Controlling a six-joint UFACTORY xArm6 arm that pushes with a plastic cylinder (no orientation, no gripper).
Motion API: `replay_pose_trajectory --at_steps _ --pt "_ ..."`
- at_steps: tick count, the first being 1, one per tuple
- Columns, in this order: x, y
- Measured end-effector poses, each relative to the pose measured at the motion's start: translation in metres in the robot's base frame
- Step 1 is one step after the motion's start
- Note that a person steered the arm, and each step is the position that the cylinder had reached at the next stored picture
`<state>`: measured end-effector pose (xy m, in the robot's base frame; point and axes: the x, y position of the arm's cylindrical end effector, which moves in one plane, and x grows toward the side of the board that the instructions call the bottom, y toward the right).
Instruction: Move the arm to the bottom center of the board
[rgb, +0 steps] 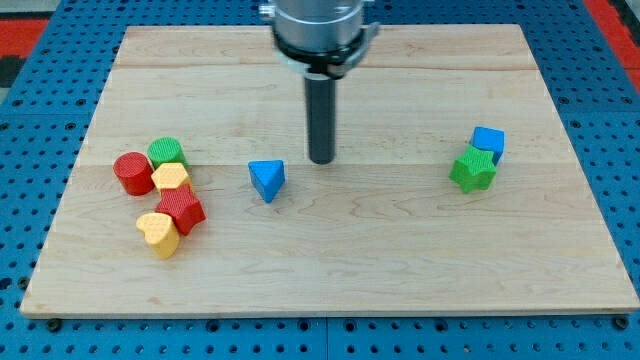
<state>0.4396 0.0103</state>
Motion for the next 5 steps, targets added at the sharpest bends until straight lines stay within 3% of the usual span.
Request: replay_pose_trajectory --at_steps 1,3,4,5 --pt "0.058 -0.07" --pt "0.016 0.008" --pt "0.036 -0.071" --pt "0.056 -0.109"
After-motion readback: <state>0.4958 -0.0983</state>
